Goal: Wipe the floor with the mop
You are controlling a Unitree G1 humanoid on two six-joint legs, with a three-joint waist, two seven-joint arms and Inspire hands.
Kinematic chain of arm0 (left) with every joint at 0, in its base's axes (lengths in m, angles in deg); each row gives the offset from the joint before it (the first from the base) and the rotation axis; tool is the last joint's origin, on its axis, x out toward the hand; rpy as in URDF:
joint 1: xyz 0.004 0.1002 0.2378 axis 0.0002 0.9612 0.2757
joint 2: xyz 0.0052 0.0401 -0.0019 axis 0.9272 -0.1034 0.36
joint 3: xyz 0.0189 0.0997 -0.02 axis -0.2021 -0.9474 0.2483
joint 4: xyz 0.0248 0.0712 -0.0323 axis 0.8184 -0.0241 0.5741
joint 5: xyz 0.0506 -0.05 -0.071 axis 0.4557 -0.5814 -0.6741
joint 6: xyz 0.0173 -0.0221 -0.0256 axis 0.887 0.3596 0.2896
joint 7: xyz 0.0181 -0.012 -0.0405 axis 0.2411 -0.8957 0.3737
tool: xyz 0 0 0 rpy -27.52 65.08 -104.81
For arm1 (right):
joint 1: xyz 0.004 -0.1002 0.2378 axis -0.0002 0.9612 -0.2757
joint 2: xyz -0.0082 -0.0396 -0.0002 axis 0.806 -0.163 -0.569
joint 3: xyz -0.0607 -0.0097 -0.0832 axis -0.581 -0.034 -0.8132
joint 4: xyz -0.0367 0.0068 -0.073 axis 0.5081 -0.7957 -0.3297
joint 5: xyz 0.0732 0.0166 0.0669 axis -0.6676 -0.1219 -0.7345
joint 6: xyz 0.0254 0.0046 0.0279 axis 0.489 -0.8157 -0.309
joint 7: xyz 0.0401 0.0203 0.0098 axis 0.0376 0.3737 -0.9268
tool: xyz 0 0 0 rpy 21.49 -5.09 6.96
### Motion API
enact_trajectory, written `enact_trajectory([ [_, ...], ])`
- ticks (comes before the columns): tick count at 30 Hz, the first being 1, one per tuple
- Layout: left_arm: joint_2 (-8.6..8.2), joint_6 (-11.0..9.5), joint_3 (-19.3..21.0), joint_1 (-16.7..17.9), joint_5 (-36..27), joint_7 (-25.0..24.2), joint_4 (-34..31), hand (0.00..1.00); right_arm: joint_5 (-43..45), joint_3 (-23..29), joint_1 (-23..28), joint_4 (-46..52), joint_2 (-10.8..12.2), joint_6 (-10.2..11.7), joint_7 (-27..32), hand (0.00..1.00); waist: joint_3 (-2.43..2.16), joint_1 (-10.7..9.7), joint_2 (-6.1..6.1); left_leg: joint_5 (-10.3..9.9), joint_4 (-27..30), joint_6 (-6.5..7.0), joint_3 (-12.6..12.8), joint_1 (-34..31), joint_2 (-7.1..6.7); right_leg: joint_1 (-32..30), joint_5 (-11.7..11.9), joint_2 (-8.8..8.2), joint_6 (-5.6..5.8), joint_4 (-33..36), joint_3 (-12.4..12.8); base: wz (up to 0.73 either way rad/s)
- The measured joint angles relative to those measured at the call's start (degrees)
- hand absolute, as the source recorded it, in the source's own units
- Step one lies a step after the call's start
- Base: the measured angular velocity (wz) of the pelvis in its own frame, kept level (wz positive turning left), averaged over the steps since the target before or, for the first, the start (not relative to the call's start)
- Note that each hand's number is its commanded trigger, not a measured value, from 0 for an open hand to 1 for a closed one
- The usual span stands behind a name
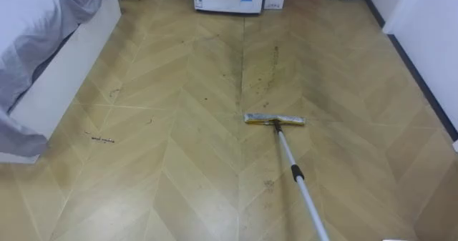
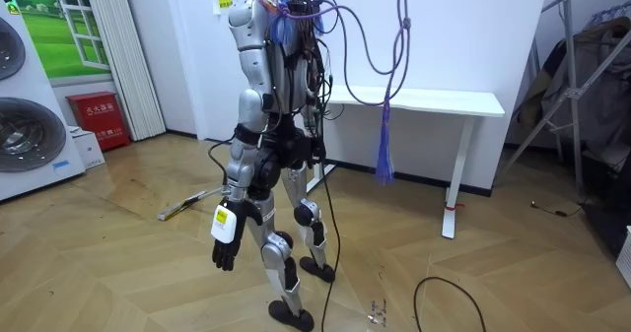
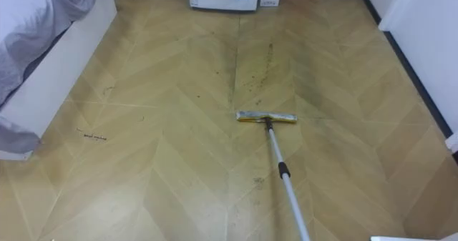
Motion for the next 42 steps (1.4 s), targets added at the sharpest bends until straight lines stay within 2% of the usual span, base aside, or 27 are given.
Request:
enact_trajectory([
  [14,0.2,1.2,0.44,0.21,0.0,-3.35,-0.01,0.0,0.51,0.27,-0.05,0.17,-0.02,0.0,-0.69,1.0,-0.03,0.1,-0.11,-0.03,0.02,-0.04,0.22,-0.1,0.07,-0.23,-0.17,0.08,-0.1,0.01,0.31,0.0],
  [20,0.19,0.98,0.18,0.61,-0.03,-3.37,0.0,0.0,0.38,0.29,0.23,0.09,-0.03,0.23,-0.67,1.0,-0.39,-0.06,0.4,-0.03,0.02,-0.05,0.21,-0.74,0.09,-0.98,-0.22,0.13,-0.1,0.12,0.69,0.0],
  [22,0.12,0.96,-0.21,0.35,-0.02,-3.35,0.0,0.0,0.11,0.23,0.26,0.09,-0.04,0.25,-0.57,1.0,-0.39,-0.01,0.34,-0.03,0.02,-0.05,0.26,-1.15,0.1,-1.59,-0.22,0.16,-0.1,0.3,1.1,-0.03],
  [23,0.07,0.93,-0.23,0.04,-0.03,-3.35,0.08,0.0,-0.12,0.11,0.21,0.11,-0.02,0.55,-0.54,1.0,-0.57,0.09,0.73,-0.04,0.21,-0.08,0.28,-1.92,0.14,-2.24,-0.21,0.23,-0.13,0.35,1.33,-0.05],
  [27,-0.05,0.81,-0.48,-2.83,0.0,-3.42,1.84,0.0,-0.78,0.12,-0.86,-0.12,-0.02,0.86,0.09,1.0,-0.63,-0.04,1.27,-0.05,1.52,-0.1,0.06,-5.89,0.2,-6.05,-0.08,0.22,-0.34,1.62,1.21,0.0],
  [29,-0.1,0.53,-1.38,-4.01,-0.03,-3.34,2.01,0.0,-0.85,0.13,-1.54,-0.32,-0.03,1.3,0.74,1.0,-0.47,-0.18,1.73,-0.03,2.53,-0.14,-0.05,-8.12,0.2,-8.13,-0.02,0.18,-0.44,2.42,0.99,0.05],
  [33,-0.65,-1.05,-1.9,-7.6,-0.1,-2.58,4.14,0.0,-1.48,0.16,-4.5,-2.17,-0.01,1.88,2.92,1.0,0.27,-0.24,2.87,-0.01,4.59,-0.17,-0.02,-13.66,0.2,-13.45,0.14,0.03,-0.69,4.28,1.01,0.01],
  [36,-0.87,-1.79,-2.62,-9.34,-0.09,-1.43,5.21,0.0,-2.77,0.02,-6.26,-3.69,-0.01,2.6,4.11,1.0,0.5,-0.13,3.28,0.08,5.69,-0.26,-0.11,-16.95,0.21,-16.74,0.26,0.09,-0.89,5.15,1.24,-0.01],
  [38,-0.92,-2.1,-2.74,-10.14,-0.1,-1.12,5.85,0.0,-3.33,0.02,-6.75,-4.06,-0.02,3.32,4.69,1.0,0.5,-0.12,3.56,0.07,6.62,-0.28,-0.42,-19.44,0.21,-19.18,0.21,0.07,-0.96,6.2,1.21,0.04],
  [42,-1.2,-2.06,-3.45,-10.22,-0.5,-0.07,5.78,0.0,-5.59,-0.03,-7.81,-4.61,-0.34,4.42,6.49,1.0,0.87,-0.1,4.05,0.08,10.53,-0.29,-0.67,-25.75,0.0,-26.03,-0.71,-0.62,-1.47,10.95,1.06,0.05],
])
